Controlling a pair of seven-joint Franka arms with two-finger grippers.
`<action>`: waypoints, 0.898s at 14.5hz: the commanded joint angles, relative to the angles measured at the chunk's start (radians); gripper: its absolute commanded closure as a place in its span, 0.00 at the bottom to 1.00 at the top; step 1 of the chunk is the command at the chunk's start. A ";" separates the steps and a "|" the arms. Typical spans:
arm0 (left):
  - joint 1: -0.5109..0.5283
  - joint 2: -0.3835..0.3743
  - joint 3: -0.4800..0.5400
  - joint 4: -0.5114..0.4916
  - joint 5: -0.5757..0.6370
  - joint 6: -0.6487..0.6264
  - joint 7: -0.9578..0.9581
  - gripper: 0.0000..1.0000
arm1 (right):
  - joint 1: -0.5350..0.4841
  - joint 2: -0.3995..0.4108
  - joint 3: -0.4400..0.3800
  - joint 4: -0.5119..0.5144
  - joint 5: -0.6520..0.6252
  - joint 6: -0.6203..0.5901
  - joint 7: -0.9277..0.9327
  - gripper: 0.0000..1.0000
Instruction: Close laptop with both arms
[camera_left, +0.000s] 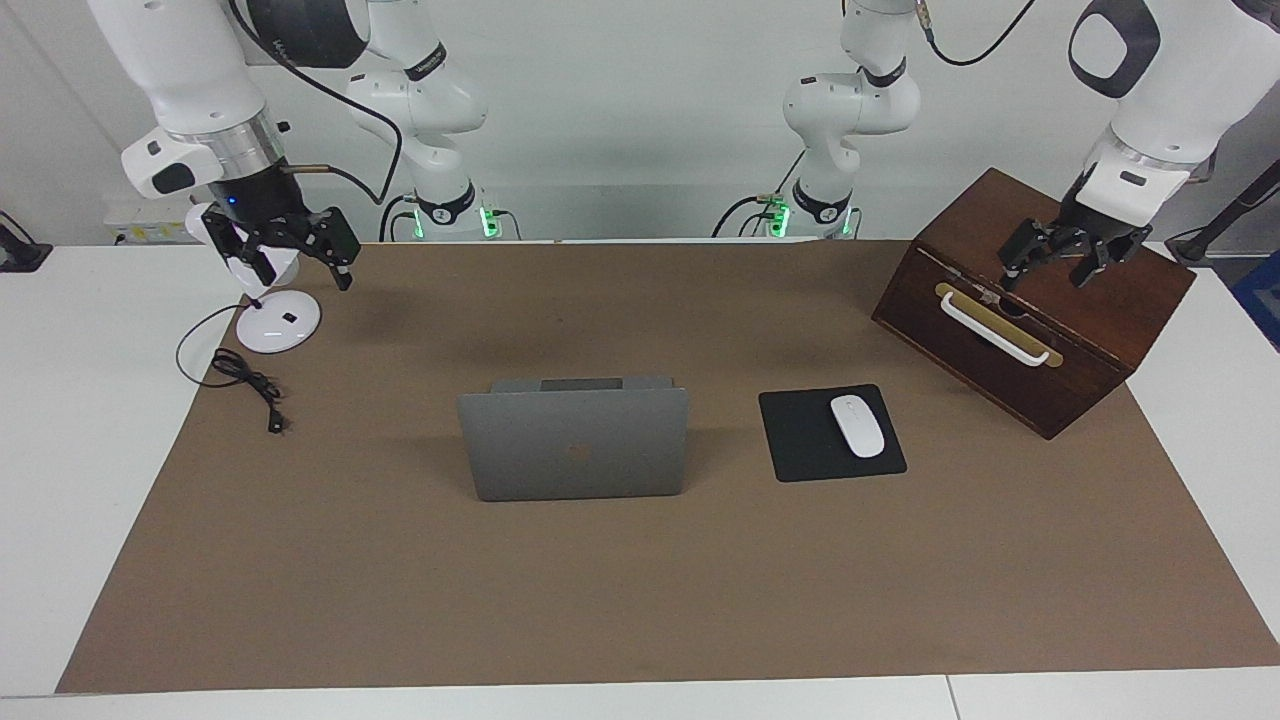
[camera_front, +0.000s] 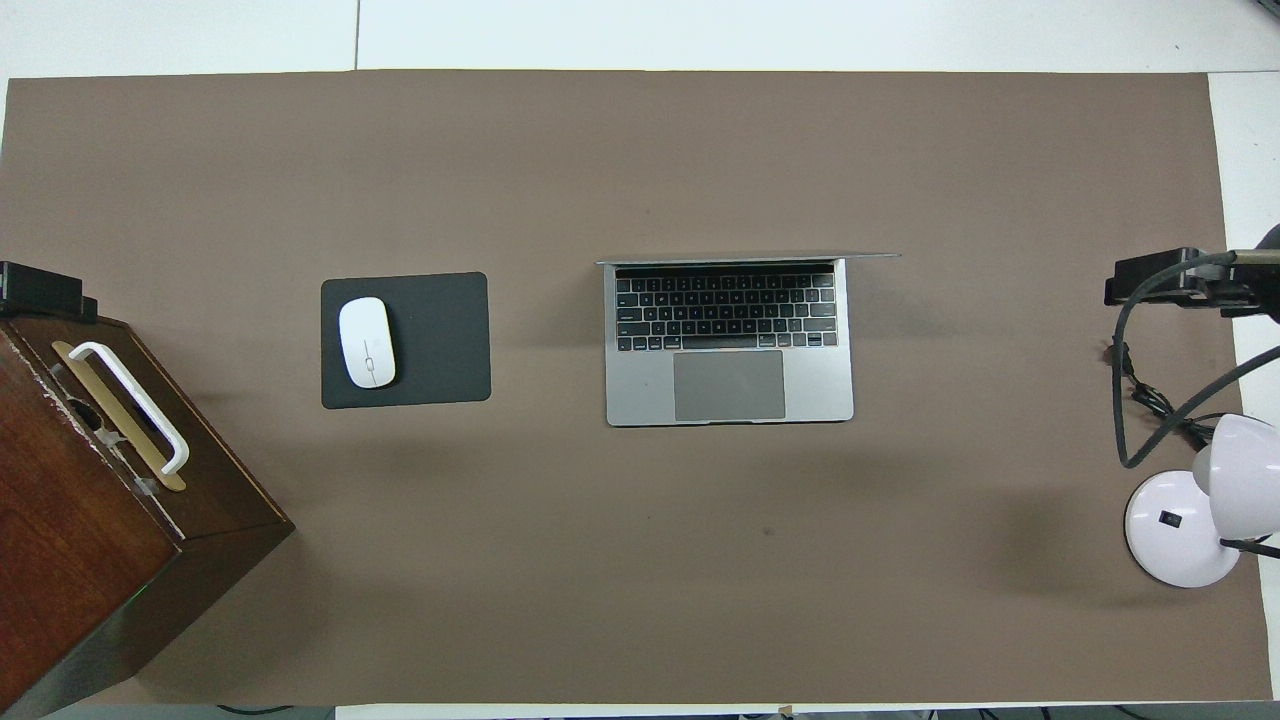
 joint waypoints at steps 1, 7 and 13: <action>-0.012 -0.001 0.010 0.011 -0.012 -0.002 -0.013 0.00 | -0.014 -0.022 0.007 -0.023 -0.026 -0.008 -0.021 0.00; -0.003 -0.004 0.010 0.008 -0.013 -0.002 -0.013 0.00 | -0.017 -0.022 0.007 -0.021 -0.027 -0.007 -0.021 0.00; -0.005 -0.004 0.010 0.008 -0.020 -0.001 -0.019 0.00 | -0.019 -0.021 0.007 -0.021 -0.027 0.001 -0.021 0.00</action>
